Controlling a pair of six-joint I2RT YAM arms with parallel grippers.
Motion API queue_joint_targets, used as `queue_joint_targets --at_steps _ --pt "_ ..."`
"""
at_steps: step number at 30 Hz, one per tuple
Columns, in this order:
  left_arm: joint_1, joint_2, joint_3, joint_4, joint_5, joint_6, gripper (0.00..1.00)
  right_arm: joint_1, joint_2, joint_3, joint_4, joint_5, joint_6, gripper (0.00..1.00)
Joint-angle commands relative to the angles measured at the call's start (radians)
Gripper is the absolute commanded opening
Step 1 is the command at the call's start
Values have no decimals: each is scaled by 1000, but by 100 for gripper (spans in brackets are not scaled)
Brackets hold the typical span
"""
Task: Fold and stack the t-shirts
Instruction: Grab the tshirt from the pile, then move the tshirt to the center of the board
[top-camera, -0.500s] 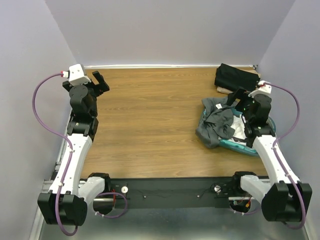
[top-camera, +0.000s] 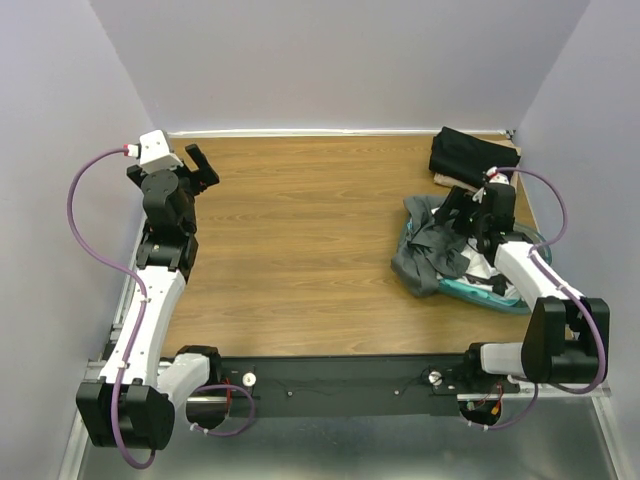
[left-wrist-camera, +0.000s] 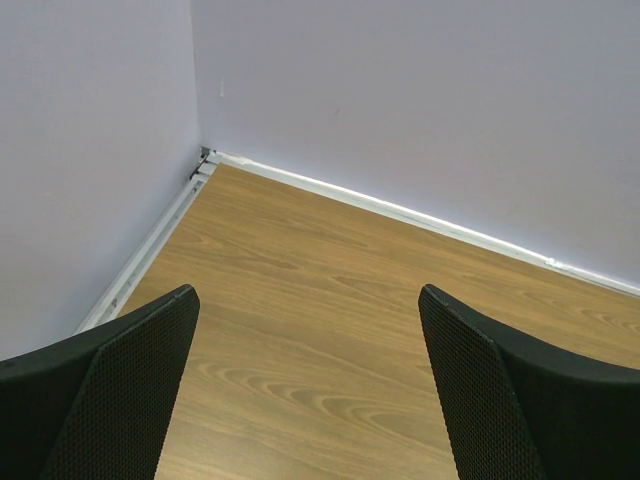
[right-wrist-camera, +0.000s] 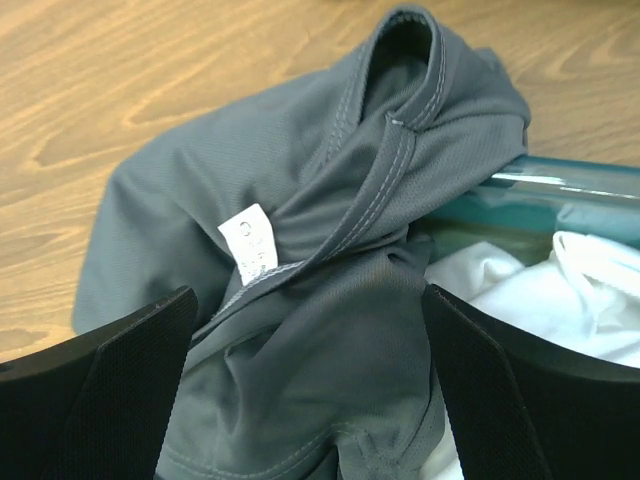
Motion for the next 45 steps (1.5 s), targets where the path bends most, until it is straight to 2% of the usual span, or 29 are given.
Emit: queue_joint_targets --at_steps 1,7,10,12,13,15,16,23,27,31,36,41,45 --pt "-5 -1 -18 -9 -27 -8 98 5 49 34 -36 -10 16 99" --pt "-5 5 -14 -19 -27 -13 98 5 85 29 -48 4 36 96" --pt "-5 4 -13 -22 -30 -13 98 6 91 31 -51 -16 27 81" --pt "-5 5 -10 -25 -33 -12 98 6 89 40 -57 -53 23 57" --pt "-5 10 -8 -26 -36 -12 98 6 85 46 -60 -68 22 36" --pt "-5 13 -1 -29 -36 -12 98 5 74 69 -74 -115 23 16" --pt "-5 16 1 -30 -36 -13 98 6 69 80 -80 -126 28 10" --pt "-5 17 32 -41 -39 -15 98 9 -50 256 -163 -198 22 0" --pt "-5 20 44 -41 -35 -21 98 23 -107 373 -169 -260 -22 0" --pt "-5 33 51 -41 -19 -28 98 70 -93 528 -171 -326 -15 0" --pt "-5 37 50 -42 -4 -36 98 242 -15 706 -171 -350 -24 0" --pt "-5 36 50 -52 -3 -27 98 417 150 929 -171 -389 -15 0" --pt "-5 25 48 -61 -7 -13 98 500 219 1029 -169 -408 -7 0"
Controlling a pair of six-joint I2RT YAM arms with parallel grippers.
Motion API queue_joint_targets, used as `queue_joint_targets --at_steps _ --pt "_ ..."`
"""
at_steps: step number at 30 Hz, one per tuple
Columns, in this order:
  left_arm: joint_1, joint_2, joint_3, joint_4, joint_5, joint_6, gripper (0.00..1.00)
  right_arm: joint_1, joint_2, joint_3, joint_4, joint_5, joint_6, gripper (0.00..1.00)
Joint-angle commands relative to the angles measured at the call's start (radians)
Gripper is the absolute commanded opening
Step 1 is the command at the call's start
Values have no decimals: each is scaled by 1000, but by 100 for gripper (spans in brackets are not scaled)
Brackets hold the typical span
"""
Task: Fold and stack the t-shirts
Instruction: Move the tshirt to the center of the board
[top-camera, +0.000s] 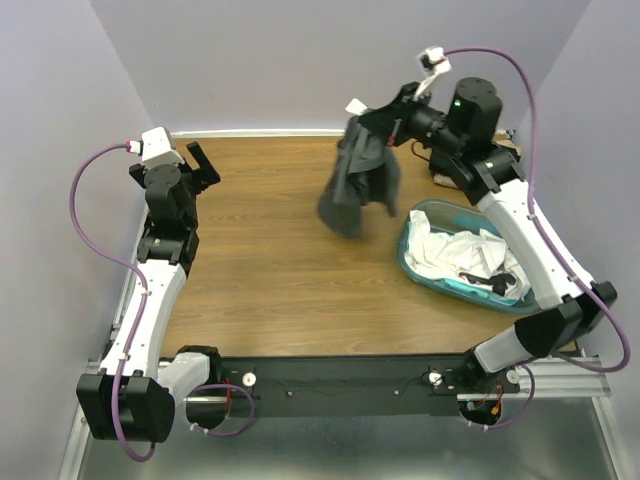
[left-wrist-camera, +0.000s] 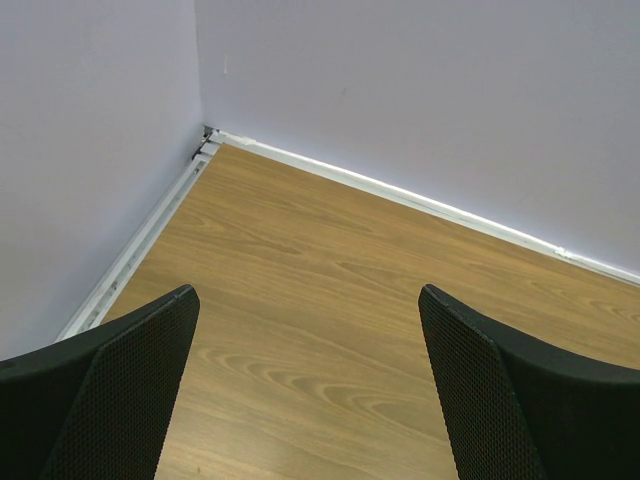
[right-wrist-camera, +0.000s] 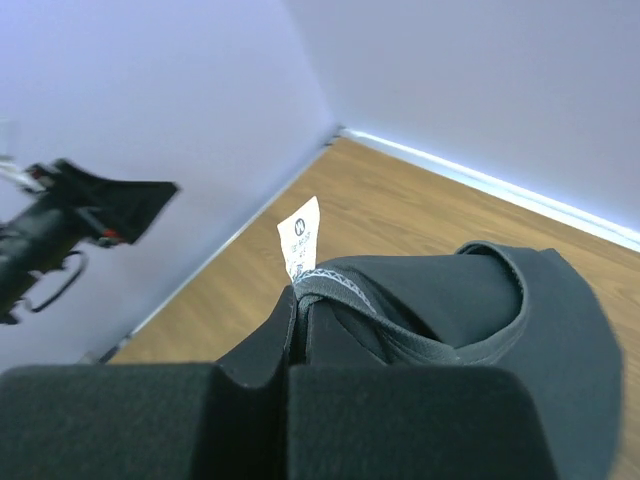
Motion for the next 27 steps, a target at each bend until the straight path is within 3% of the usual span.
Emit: queue_joint_targets --at_steps 1,5,7,9,10,13,21,27 --pt "-5 -17 19 -20 -3 11 98 78 69 139 6 -69 8 0" --pt "-5 -35 13 -23 -10 20 98 92 95 135 7 -46 28 1" --pt "-5 -38 4 -44 -10 21 98 92 98 83 7 64 42 1" --pt "-5 -36 -4 -59 -7 14 98 92 98 -32 8 216 57 26" --pt "-5 -35 -7 -66 -7 8 98 92 101 -66 6 268 64 53" --pt "-5 -20 -25 -96 -1 -34 98 92 129 -204 6 384 73 86" --pt "-6 39 -102 -136 79 -152 95 94 205 -347 6 212 38 89" --pt "-28 143 -129 -96 152 -215 94 95 239 -407 6 227 16 88"
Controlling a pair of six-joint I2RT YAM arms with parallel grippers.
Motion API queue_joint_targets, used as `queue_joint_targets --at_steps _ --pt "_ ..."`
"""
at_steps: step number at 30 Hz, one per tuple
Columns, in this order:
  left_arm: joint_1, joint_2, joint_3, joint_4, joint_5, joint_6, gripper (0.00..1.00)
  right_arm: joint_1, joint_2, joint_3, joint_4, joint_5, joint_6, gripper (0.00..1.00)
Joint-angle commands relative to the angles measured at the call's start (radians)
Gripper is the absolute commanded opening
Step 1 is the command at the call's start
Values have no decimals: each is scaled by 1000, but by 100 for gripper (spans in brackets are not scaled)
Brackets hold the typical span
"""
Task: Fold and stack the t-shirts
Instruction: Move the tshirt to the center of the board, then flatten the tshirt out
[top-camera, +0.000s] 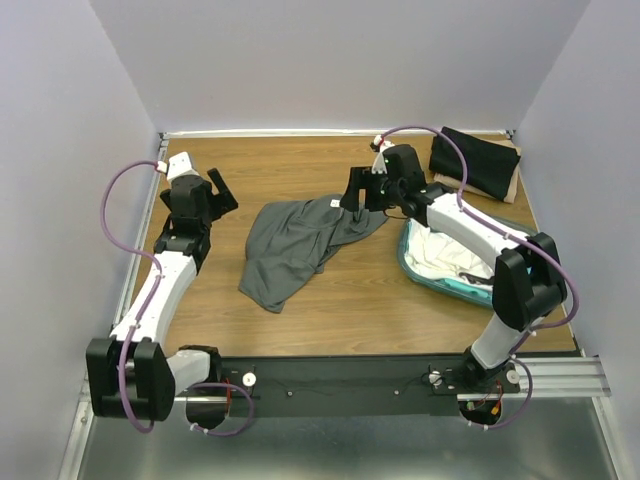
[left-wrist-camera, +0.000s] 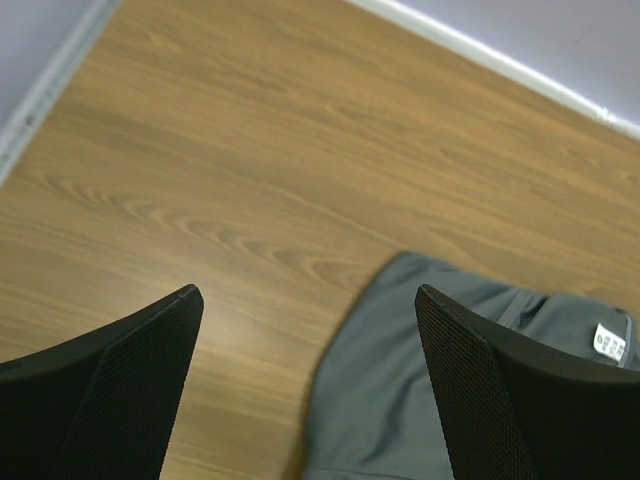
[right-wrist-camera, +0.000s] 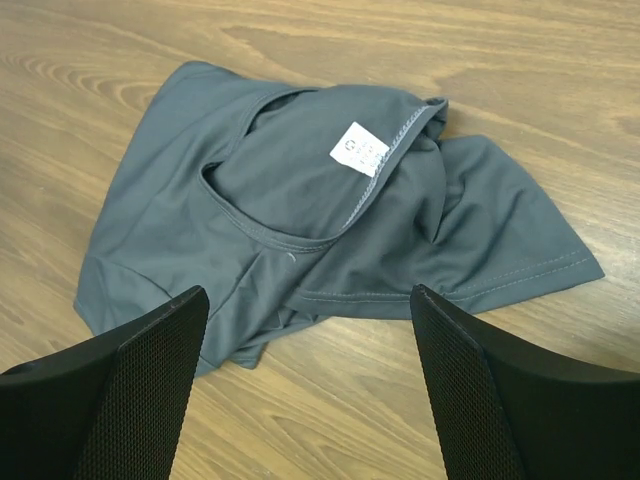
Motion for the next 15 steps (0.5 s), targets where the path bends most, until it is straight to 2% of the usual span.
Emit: queue_joint_targets --at_steps 1,7,15 --pt "-25 82 -10 16 79 -65 94 4 23 -37 12 0 -22 88" --pt "-51 301 41 16 203 -64 92 2 98 -59 12 47 21 86" --pt "-144 426 60 2 257 -72 92 2 205 -33 14 29 21 82"
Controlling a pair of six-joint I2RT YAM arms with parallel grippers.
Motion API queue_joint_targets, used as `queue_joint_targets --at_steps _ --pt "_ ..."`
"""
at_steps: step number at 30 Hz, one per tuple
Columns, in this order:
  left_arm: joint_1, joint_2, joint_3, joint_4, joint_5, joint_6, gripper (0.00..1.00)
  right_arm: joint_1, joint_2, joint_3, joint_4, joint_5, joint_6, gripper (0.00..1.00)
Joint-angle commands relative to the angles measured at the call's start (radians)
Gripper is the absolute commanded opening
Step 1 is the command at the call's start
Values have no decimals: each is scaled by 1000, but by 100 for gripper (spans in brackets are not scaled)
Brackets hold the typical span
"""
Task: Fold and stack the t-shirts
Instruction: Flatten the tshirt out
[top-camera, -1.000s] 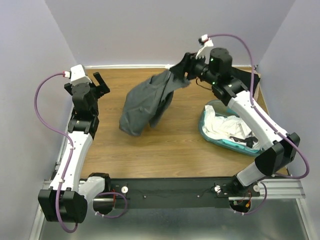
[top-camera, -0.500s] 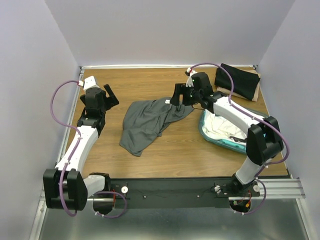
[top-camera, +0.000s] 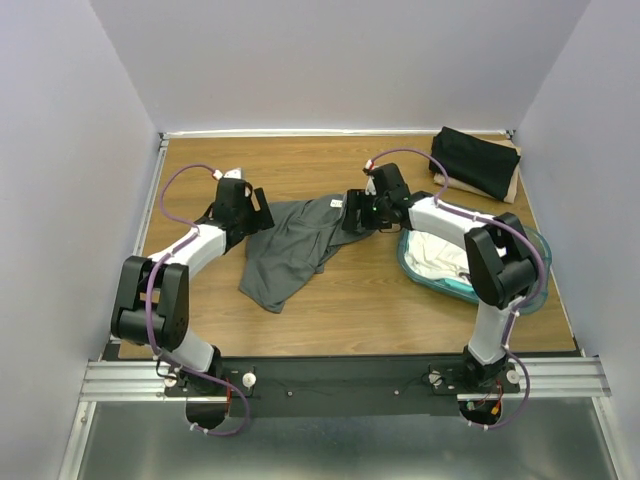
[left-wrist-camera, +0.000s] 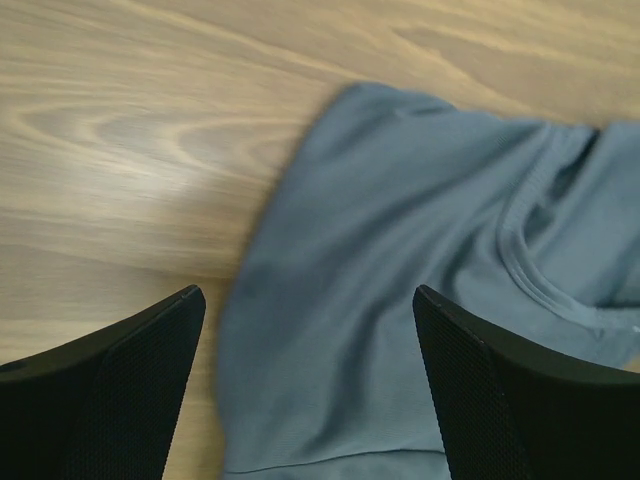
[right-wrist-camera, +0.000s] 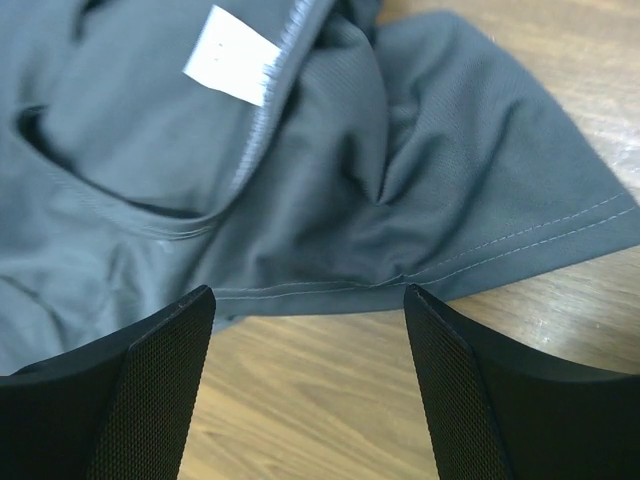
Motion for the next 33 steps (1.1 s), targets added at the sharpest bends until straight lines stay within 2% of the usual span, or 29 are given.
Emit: queue_joint_targets --at_steps 1,9,12,13,15,16,17,19,20,21,23,28,29,30,33 --pt "-34 31 21 -9 69 -21 92 4 45 14 7 6 5 82" --pt "-49 8 -35 -10 109 -38 88 4 126 47 8 -36 -8 76" --pt "-60 17 -45 -10 137 -41 85 4 142 57 8 -39 -9 68" --pt "-71 22 -48 -6 143 -42 85 2 152 66 8 -42 -11 65" --pt "-82 38 -53 4 161 -45 84 4 163 77 8 -43 -12 52" --pt "-94 45 -55 20 172 -47 82 4 171 89 7 -40 -11 46" --pt "-99 61 -56 31 199 -50 77 4 174 96 7 -40 -11 37" --pt "-109 80 -50 50 224 -55 74 2 178 116 7 -42 -11 28" --pt "-126 110 -44 63 249 -59 69 5 180 132 7 -37 -11 17" --pt "-126 111 -41 66 249 -59 69 4 180 132 7 -37 -11 17" --pt "-132 132 -33 70 263 -58 52 4 183 153 8 -33 -11 9" --pt "-137 186 -9 68 273 -41 25 4 174 190 4 -20 -8 5" --pt "-137 186 -6 68 276 -38 11 2 171 196 2 -16 -8 4" --pt "-137 180 -4 68 278 -38 3 2 169 213 1 -13 -8 3" --pt "-137 137 22 68 270 -30 0 -1 157 256 -9 1 -17 0"
